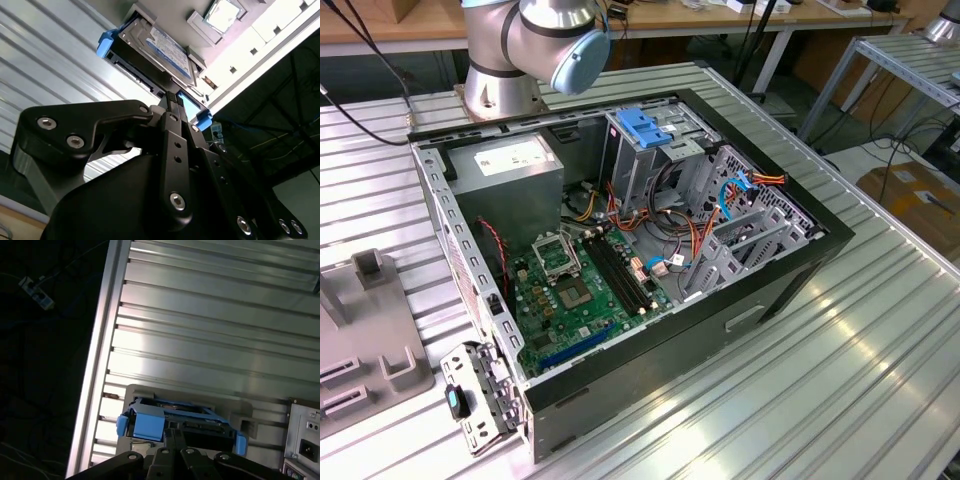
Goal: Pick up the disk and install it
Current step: 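Pick up the disk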
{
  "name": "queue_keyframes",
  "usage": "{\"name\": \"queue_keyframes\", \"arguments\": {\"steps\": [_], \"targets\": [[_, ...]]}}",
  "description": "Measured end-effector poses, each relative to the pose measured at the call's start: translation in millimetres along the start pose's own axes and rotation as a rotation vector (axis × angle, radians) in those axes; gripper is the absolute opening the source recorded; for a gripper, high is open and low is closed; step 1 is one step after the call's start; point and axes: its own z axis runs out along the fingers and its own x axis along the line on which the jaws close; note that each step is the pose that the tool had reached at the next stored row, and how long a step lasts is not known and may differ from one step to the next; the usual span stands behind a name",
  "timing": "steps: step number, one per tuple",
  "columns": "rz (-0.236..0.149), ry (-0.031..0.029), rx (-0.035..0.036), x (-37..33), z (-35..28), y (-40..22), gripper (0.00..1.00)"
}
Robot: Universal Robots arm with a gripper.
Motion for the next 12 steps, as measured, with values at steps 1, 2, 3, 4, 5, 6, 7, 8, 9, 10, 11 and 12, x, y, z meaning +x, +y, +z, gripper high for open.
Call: {"name": "queue_keyframes", "arguments": {"steps": [1, 2, 3, 4, 5, 6, 7, 8, 9, 10, 11, 12], "targets": [[-0.007, 0.0003, -0.0001, 0.0, 0.0, 0.0, 0.11], [-0.017, 0.0005, -0.0003, 0.0, 0.0, 0.0, 0.11], [-0.030, 0.0010, -0.0004, 0.0, 0.0, 0.0, 0.11], [-0.040, 0.0013, -0.0006, 0.0, 0.0, 0.0, 0.11], [-0.048, 0.0016, -0.0007, 0.0, 0.0, 0.0, 0.11], [-0.057, 0.0019, -0.0008, 0.0, 0.0, 0.0, 0.11], [-0.066, 0.0021, -0.0009, 0.0, 0.0, 0.0, 0.11], [-0.075, 0.0023, -0.0011, 0.0, 0.1, 0.0, 0.11], [-0.083, 0.0026, -0.0012, 0.0, 0.1, 0.0, 0.11], [-0.101, 0.0032, -0.0015, 0.0, 0.1, 0.0, 0.11], [-0.108, 0.0034, -0.0015, 0.0, 0.0, 0.0, 0.11], [-0.113, 0.0035, -0.0016, -0.1, 0.1, 0.1, 0.11]]}}
